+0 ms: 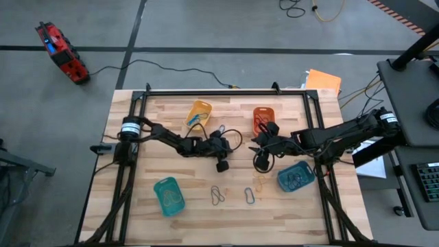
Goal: Sort rubber bands into baskets
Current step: Put the yellow rubber band into the green bin
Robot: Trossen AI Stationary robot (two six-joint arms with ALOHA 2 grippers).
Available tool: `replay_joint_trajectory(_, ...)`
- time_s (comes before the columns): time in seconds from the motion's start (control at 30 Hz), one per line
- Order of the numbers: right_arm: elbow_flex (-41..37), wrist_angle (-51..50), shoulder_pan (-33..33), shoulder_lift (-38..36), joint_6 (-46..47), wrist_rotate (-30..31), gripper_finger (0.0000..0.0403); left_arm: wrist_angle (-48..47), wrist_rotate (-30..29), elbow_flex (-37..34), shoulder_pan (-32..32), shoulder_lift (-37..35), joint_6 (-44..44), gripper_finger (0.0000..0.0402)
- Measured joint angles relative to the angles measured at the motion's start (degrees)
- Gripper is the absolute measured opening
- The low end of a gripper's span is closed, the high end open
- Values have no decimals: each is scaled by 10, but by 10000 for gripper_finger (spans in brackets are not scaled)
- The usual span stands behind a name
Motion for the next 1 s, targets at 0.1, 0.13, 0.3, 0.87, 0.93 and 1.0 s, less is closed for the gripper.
replay_joint_trajectory(0.1, 0, -2, 0, 0, 8, 0, 146, -29, 6, -1, -1, -28, 4, 0)
replay_joint_trajectory(0.13, 0, -2, 0, 0, 8, 0, 147, -40, 7, -1, -1, -40, 6, 0)
replay_joint_trajectory(0.3, -2, -2, 1, 0, 8, 0, 145, -88, 11, -5, -10, -107, 24, 0)
replay_joint_trajectory(0.87, -6, -2, 1, 0, 3, 0, 143, -269, -27, -7, -144, -368, 10, 0)
replay_joint_trajectory(0.93, -7, -3, 1, 0, -2, 0, 142, -288, -34, -7, -165, -398, -8, 0)
replay_joint_trajectory(1.0, -7, -3, 1, 0, -3, 0, 139, -301, -35, -7, -184, -423, -28, 0)
